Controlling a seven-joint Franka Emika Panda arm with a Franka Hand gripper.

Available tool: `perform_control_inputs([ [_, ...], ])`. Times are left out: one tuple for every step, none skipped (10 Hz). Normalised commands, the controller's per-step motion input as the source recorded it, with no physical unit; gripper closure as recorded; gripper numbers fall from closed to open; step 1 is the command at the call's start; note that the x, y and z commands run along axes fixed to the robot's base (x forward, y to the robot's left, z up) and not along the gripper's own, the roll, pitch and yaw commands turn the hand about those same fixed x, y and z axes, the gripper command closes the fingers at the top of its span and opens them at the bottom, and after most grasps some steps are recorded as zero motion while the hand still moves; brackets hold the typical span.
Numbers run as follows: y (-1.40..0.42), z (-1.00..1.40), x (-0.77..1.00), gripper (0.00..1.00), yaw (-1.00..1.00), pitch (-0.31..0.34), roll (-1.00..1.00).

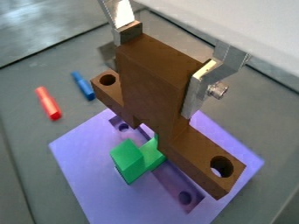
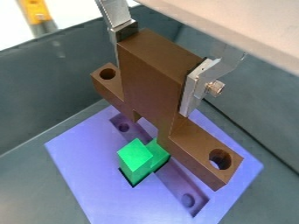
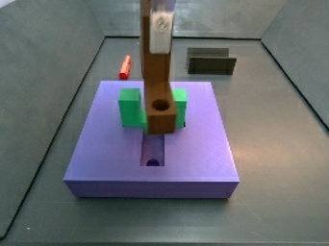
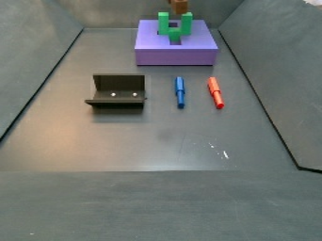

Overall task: Pick up the brown object. Move up. Place the brown object on the fixture. Regrasp the brown object. Move to above the board. Insert the brown object.
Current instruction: Insert the brown object.

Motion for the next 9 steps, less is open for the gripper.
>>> perform_control_inputs([
  [0.04, -0.19, -0.07, 1.00, -0.82, 0.000, 0.00],
  [0.05, -0.21, 0.00, 1.00, -0.79, 0.000, 0.00],
  [0.16, -0.21, 0.00, 1.00, -0.39, 0.000, -0.05],
  [0.18, -0.19, -0.01, 1.00, -0.05, -0.003, -0.09],
  [0.01, -0.34, 0.00, 1.00, 0.15, -0.050, -0.17],
  [0.00, -0.43, 0.03, 1.00, 0.09, -0.106, -0.18],
  [0.00, -0.42, 0.00, 1.00, 0.04, -0.126, -0.15],
  [0.00, -0.40, 0.00, 1.00, 0.01, -0.110, -0.02],
  [0.00, -0.34, 0.00, 1.00, 0.00, -0.079, 0.00],
])
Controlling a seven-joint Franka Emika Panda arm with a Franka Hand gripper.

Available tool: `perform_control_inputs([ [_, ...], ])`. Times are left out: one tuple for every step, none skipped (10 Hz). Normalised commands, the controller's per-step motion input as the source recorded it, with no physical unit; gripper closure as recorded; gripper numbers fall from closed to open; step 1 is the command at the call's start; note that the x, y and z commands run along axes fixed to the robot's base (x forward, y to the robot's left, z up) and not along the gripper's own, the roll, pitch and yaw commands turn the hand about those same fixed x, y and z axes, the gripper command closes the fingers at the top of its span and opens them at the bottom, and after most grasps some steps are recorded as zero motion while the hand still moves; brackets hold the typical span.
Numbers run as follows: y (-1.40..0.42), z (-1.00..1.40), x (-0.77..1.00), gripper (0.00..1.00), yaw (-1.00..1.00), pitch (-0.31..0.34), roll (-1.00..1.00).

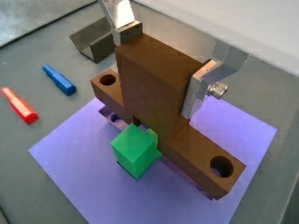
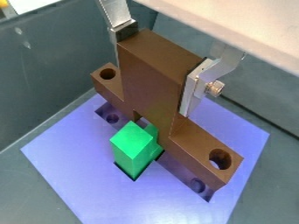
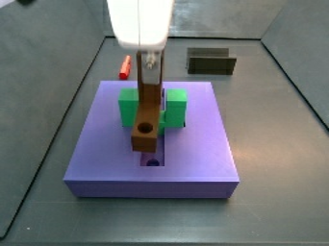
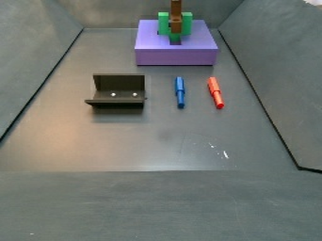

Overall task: Pick up the brown object. Move up. Place the brown object on the fixture. Regrasp the brown object. Move to above the board. Insert the brown object.
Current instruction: Insert the brown object.

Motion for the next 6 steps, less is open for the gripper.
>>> perform_control_inputs([
  [0.00, -0.31, 0.00, 1.00, 0.00, -0.074, 0.00],
  [0.00, -0.31, 0.00, 1.00, 0.00, -0.080, 0.00],
  [0.02, -0.29, 0.00, 1.00, 0.01, -0.077, 0.01],
  [0.00, -0.31, 0.05, 1.00, 0.00, -0.083, 0.03],
  [0.03, -0.35, 0.03, 1.00, 0.00, -0.096, 0.02],
  [0.05, -0.35, 0.00, 1.00, 0.00, -0.100, 0.04],
])
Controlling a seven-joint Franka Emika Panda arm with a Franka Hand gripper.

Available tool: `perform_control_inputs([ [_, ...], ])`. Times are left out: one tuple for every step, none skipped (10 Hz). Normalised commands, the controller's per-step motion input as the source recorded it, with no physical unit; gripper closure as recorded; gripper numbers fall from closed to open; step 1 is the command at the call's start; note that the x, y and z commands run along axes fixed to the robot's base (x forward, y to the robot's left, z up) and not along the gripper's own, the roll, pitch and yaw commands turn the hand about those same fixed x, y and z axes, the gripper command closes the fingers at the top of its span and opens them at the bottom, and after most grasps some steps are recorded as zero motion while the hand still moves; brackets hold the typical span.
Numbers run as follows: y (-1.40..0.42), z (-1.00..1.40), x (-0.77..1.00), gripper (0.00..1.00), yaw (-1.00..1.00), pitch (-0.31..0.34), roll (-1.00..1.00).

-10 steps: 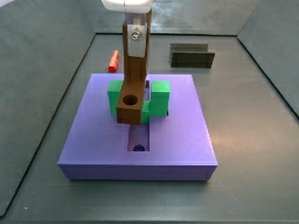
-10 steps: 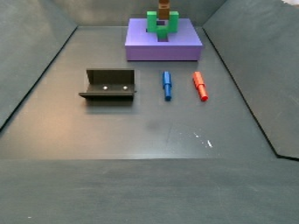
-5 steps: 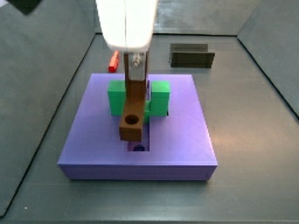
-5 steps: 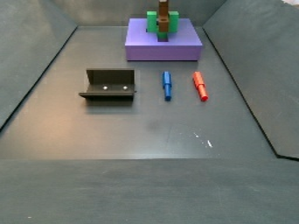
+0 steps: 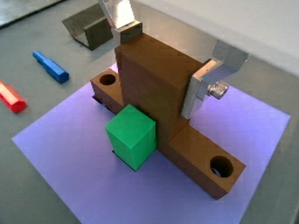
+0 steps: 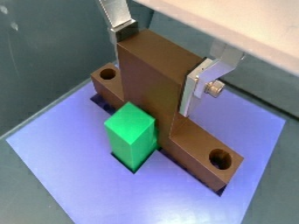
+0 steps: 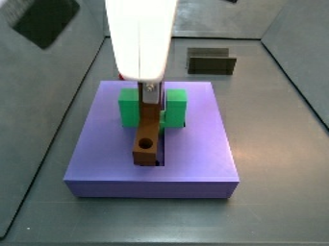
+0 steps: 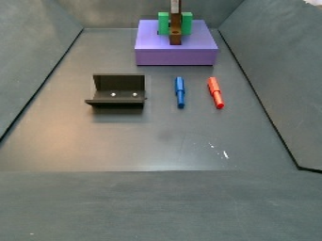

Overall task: Pick up the brown object. Move up. Place the brown object on the fixture. Regrasp the brown object. Move to above the board. Insert the brown object.
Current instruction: Insert the brown object.

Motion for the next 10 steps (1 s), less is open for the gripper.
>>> perform_control_inputs([
  [0.06, -0.26, 0.02, 1.00, 0.00, -0.090, 0.05],
  [0.08, -0.19, 0.12, 1.00, 0.00, -0.044, 0.03],
  [0.04, -0.14, 0.06, 1.00, 0.03, -0.033, 0.08],
  [0.00, -0.13, 0.12, 1.00, 0.05, 0.000, 0.07],
  [-0.08, -0.24, 0.32, 1.00, 0.20, -0.084, 0.01],
  [-0.02, -0.24, 0.31, 1.00, 0.29, -0.123, 0.00],
  [0.00, -0.18, 0.26, 1.00, 0.29, -0.100, 0.01],
  [0.00, -0.06, 0.00, 1.00, 0.31, -0.051, 0.03],
  [0.13, -0.01, 0.00, 1.00, 0.05, 0.000, 0.01],
  [0.00, -0.25, 0.00, 1.00, 0.00, -0.009, 0.03],
])
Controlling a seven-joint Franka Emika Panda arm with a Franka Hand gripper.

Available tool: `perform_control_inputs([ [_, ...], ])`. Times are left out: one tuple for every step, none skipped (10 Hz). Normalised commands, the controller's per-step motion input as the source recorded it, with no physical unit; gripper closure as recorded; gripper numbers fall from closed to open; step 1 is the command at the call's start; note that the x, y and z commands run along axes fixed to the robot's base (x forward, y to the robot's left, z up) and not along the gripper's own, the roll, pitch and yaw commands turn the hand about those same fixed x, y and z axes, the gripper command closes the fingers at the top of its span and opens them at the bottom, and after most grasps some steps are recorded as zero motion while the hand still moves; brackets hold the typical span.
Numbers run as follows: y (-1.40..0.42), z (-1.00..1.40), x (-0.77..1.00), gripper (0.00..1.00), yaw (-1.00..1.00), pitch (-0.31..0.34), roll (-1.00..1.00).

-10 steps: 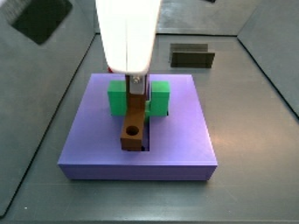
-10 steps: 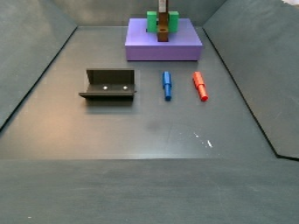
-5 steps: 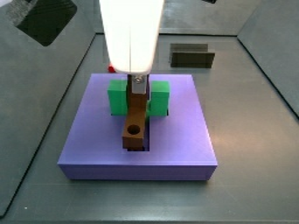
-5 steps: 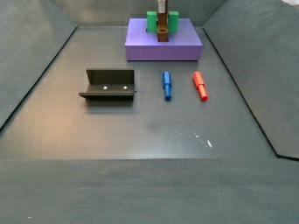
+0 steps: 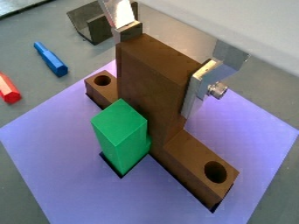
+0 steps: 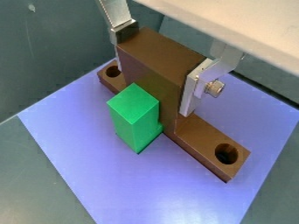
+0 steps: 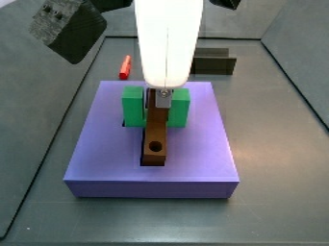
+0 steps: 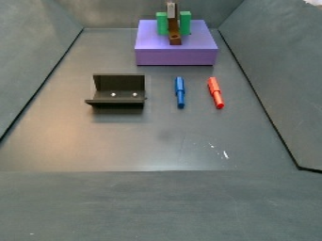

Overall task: Pick up the brown object. Move up. Place the brown object on the fixture. Regrasp the brown object. Move to above the board. Insert the brown object.
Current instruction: Insert the brown object.

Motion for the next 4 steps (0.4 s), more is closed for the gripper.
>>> perform_control_inputs([
  [0.00, -0.61, -0.16, 1.00, 0.00, -0.307, 0.02],
  [0.00, -0.64, -0.18, 1.00, 0.00, -0.309, 0.06],
  [0.00, -0.58, -0.15, 1.00, 0.00, -0.273, 0.04],
  [0.00, 0.00, 0.00, 1.00, 0.00, 0.000, 0.00],
])
